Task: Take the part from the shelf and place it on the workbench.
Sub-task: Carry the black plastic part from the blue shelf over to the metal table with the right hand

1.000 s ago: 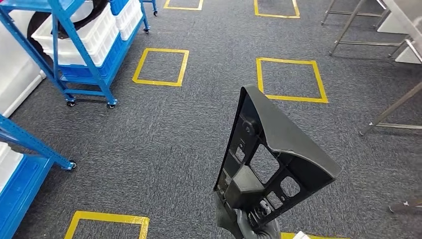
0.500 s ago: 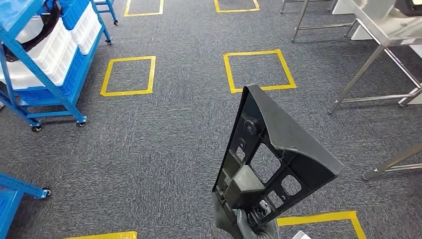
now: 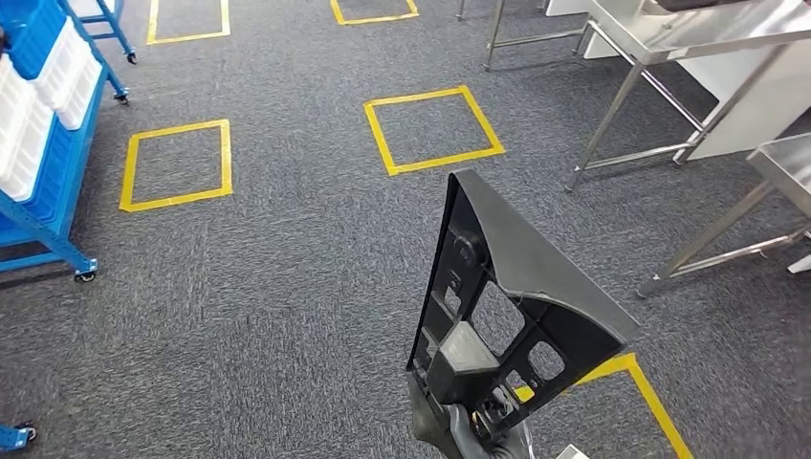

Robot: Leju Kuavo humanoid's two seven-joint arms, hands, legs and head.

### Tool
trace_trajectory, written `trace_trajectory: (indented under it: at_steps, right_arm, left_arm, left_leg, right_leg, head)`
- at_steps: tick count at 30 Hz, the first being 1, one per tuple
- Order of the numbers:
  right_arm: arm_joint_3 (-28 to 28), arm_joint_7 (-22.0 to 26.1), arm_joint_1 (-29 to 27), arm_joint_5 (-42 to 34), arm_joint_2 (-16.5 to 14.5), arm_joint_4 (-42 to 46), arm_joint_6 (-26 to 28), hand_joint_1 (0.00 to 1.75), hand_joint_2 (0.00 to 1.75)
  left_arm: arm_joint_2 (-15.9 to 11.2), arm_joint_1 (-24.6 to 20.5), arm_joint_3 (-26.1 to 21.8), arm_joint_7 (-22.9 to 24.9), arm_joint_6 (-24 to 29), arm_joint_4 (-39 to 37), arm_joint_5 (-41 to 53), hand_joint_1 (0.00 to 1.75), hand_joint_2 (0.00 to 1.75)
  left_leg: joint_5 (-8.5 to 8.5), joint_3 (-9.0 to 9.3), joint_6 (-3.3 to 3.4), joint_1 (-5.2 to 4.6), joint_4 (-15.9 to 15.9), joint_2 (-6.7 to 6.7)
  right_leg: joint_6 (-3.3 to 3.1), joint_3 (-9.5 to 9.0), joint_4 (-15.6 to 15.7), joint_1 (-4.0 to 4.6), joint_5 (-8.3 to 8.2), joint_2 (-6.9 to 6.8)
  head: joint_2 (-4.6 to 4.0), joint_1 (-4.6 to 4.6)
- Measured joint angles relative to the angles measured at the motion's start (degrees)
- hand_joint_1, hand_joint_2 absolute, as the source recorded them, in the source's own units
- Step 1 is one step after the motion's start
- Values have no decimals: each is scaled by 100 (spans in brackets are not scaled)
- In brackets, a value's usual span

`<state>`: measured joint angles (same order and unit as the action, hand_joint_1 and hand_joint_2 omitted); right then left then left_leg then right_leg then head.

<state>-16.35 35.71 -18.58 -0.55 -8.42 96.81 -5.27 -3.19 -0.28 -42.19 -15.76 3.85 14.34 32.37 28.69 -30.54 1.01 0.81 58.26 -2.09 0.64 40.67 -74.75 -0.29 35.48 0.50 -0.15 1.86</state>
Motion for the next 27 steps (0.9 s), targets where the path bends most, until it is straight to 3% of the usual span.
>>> trace_trajectory:
  at_steps: [1, 2, 4, 6, 7, 9, 11, 13, 15, 16, 17, 18, 20, 22, 23, 24, 25, 27]
  right_arm:
    - [0, -1, -4, 0, 4, -9, 0, 175, 175]
    - [0, -1, -5, 0, 7, -17, 0, 175, 175]
    - [-1, -2, 0, 0, 9, -21, 0, 175, 175]
    - [-3, -2, 13, 0, 9, -17, 0, 175, 175]
    - [-4, -2, 15, 0, 10, -17, 0, 175, 175]
    - [-5, -1, 6, -1, 11, -16, 0, 175, 175]
    - [-9, 0, 9, -1, 11, -16, 0, 175, 175]
    - [-20, 0, 23, -1, 12, -20, 0, 175, 175]
    - [-27, -3, 21, -2, 13, -31, 0, 175, 175]
    - [-28, -4, 18, -4, 14, -37, 0, 175, 175]
    - [-28, -5, 16, -5, 14, -43, 0, 175, 175]
    - [-29, -5, 16, -7, 14, -45, 0, 175, 175]
    - [-33, -6, 23, -9, 14, -48, 0, 175, 175]
    - [-40, -6, 22, -10, 14, -48, 0, 175, 175]
    - [-43, -6, 17, -11, 15, -48, 1, 175, 175]
    - [-44, -6, 7, -11, 16, -48, 1, 175, 175]
    - [-44, -5, 1, -10, 19, -48, 1, 175, 175]
    - [-44, -5, 8, -8, 23, -47, 0, 175, 175]
  left_arm:
    - [1, -5, -7, 0, 0, 0, 0, 0, 175]
    - [2, -15, -10, -1, -1, 0, 0, 0, 175]
    - [4, -26, -12, -2, -3, 0, 0, 0, 175]
    - [6, -25, -14, -2, -9, 0, 0, 0, 175]
    - [8, -25, -15, -2, -13, 0, 0, 0, 175]
    - [12, -41, -17, -3, -21, 1, 1, 0, 175]
    - [15, -61, -20, -5, -22, 2, 2, 0, 175]
    - [13, -46, -33, -5, -21, 2, 1, 0, 175]
    - [13, -7, -45, -1, -19, 2, 0, 0, 175]
    - [14, 2, -46, 2, -19, 2, 0, 0, 175]
    - [14, 2, -47, 3, -19, 2, 0, 0, 175]
    - [14, -3, -47, 4, -17, 2, 0, 0, 175]
    - [15, -9, -48, 5, -16, 1, -1, 0, 175]
    - [17, -5, -50, 8, -15, 0, -2, 0, 175]
    - [18, -8, -50, 9, -14, 0, -2, 0, 175]
    - [20, -21, -51, 10, -14, 1, -2, 0, 175]
    - [22, -37, -51, 9, -14, 1, -2, 0, 175]
    - [26, -47, -51, 5, -14, 2, -2, 0, 175]
  left_leg:
    - [6, 4, 3, -7, 0, -77]
    - [13, 14, 1, -13, 0, -143]
    - [39, 51, -19, -33, 4, -270]
    - [65, 77, -56, -54, 6, -392]
    - [73, 89, -77, -62, 0, -463]
    - [104, 133, -128, -61, -16, -542]
    - [291, 76, -185, -44, 201, -303]
    - [652, -216, -219, -22, 865, 38]
    - [850, -529, -233, -17, 1499, 146]
    - [783, -572, -233, -16, 1547, 160]
    - [604, -508, -231, -13, 1362, 179]
    - [366, -360, -229, -6, 994, 241]
    - [88, -82, -212, 14, 319, 509]
    - [80, 3, -172, 12, 98, 654]
    - [71, 6, -140, 6, 79, 607]
    - [56, 7, -105, 7, 72, 538]
    - [38, 9, -70, 10, 57, 478]
    - [17, 7, -6, 17, 29, 334]
  right_leg:
    - [-7, -37, 47, 1, -84, -21]
    - [-24, -176, 292, 6, -246, -58]
    - [-98, -609, 1081, 62, -574, -331]
    - [-177, -839, 1553, 143, -675, -565]
    - [-201, -843, 1602, 172, -659, -572]
    - [-248, -850, 1660, 143, -699, -414]
    - [-295, -884, 1732, 87, -749, -266]
    - [-314, -886, 1749, 66, -768, -117]
    - [-317, -879, 1735, 62, -770, 57]
    - [-315, -880, 1722, 60, -768, 147]
    - [-307, -883, 1702, 56, -763, 233]
    - [-292, -884, 1674, 47, -752, 313]
    - [-238, -853, 1599, 41, -724, 463]
    - [-173, -786, 1555, 29, -732, 603]
    - [-143, -755, 1551, 21, -750, 670]
    - [-114, -735, 1542, 13, -753, 670]
    - [-84, -706, 1494, 22, -719, 565]
    - [-28, -526, 1109, 32, -471, 205]
  head:
    - [0, -1]
    - [0, -1]
    - [0, -1]
    - [0, 0]
    - [0, 1]
    - [0, 0]
    - [0, 0]
    - [0, 1]
    - [0, 2]
    - [0, 2]
    - [0, 2]
    - [0, 2]
    - [0, 1]
    - [0, 0]
    - [0, 1]
    - [0, 1]
    - [0, 1]
    - [0, -1]
